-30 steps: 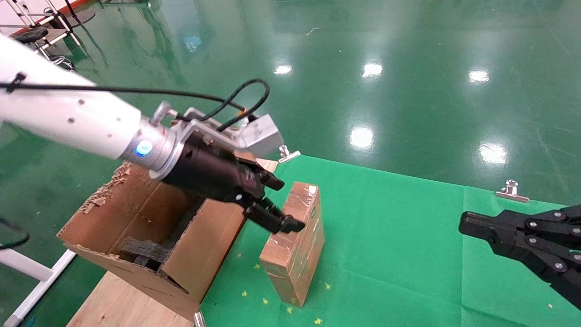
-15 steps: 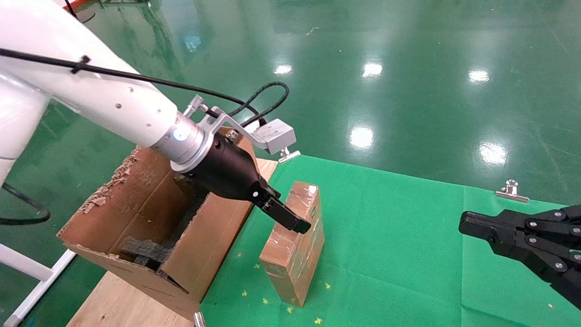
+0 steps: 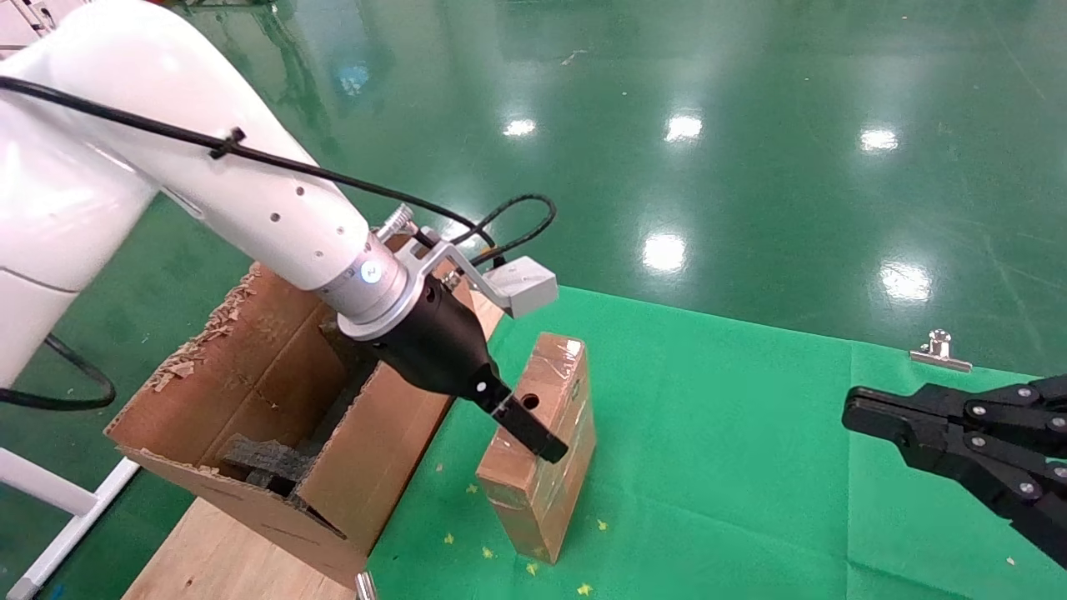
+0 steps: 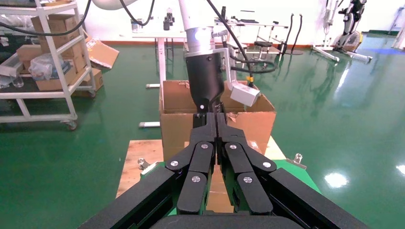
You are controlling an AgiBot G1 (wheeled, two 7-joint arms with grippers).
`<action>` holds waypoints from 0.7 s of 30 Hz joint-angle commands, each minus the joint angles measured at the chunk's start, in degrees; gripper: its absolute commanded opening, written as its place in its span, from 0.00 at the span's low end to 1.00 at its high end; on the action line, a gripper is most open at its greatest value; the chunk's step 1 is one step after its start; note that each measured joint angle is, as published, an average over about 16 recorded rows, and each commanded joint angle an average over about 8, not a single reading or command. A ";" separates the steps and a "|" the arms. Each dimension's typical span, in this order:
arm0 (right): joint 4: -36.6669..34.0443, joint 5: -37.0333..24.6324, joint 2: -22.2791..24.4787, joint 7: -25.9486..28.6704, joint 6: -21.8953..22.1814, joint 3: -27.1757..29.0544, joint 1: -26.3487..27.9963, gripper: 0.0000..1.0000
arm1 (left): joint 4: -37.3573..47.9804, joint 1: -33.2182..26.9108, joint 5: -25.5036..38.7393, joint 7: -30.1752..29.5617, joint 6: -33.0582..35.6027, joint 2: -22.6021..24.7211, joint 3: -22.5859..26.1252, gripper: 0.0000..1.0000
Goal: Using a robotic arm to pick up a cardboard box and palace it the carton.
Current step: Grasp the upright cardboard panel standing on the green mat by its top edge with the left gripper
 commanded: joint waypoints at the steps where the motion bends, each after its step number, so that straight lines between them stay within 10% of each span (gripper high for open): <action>1: 0.00 0.00 0.00 0.00 0.00 0.00 0.00 1.00 | 0.04 -0.26 0.01 -0.48 -0.01 0.31 1.07 0.75; 7: -0.01 0.02 0.01 0.00 0.01 0.00 -0.01 1.00 | 0.10 -0.68 -0.06 -0.66 -0.18 0.61 2.29 0.03; 21: -0.01 0.02 0.01 0.00 0.01 0.00 -0.01 1.00 | 0.06 -0.62 -0.11 -0.66 -0.20 0.51 1.90 0.00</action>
